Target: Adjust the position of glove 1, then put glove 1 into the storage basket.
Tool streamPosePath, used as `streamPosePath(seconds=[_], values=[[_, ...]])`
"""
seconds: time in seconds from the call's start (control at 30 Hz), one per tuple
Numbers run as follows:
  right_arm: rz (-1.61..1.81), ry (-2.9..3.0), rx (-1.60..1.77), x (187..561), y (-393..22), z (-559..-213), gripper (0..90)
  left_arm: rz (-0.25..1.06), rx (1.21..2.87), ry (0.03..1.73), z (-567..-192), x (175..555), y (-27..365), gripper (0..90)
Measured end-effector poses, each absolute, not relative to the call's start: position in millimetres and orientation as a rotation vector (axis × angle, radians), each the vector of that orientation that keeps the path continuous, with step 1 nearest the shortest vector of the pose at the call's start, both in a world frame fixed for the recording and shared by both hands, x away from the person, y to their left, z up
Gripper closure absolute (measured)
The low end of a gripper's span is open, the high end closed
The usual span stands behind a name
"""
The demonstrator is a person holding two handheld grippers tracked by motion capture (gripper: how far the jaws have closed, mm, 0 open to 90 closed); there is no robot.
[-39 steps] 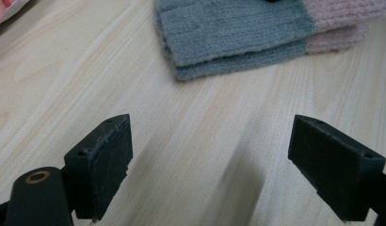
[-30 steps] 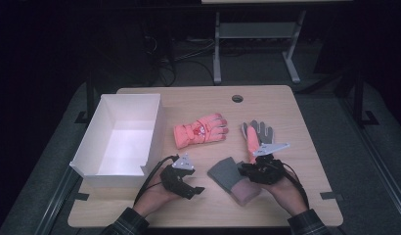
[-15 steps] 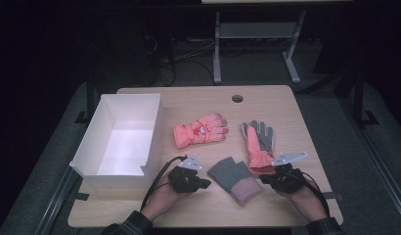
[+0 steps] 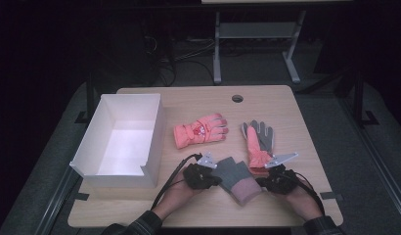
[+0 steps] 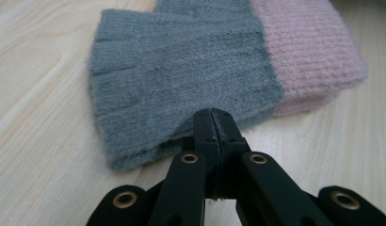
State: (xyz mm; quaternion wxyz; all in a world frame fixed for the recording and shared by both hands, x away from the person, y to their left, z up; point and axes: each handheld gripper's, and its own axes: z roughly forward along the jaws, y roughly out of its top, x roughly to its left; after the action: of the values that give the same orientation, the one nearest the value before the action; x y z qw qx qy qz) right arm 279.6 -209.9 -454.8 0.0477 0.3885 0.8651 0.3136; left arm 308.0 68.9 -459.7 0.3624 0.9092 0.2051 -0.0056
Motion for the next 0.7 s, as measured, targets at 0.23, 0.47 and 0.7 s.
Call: streamPosePath(seconds=[0.23,0.47,0.7], values=[[0.967,2.684,1.146,276,-202,-455,90.0,-0.002,2.341,0.561,-459,312,76,89.7],[0.991,2.739,1.076,271,-186,-457,90.0,0.020,2.338,0.597,-458,317,84,89.7],[1.024,2.798,0.993,266,-167,-459,90.0,0.023,2.353,0.608,-457,326,91,89.7]])
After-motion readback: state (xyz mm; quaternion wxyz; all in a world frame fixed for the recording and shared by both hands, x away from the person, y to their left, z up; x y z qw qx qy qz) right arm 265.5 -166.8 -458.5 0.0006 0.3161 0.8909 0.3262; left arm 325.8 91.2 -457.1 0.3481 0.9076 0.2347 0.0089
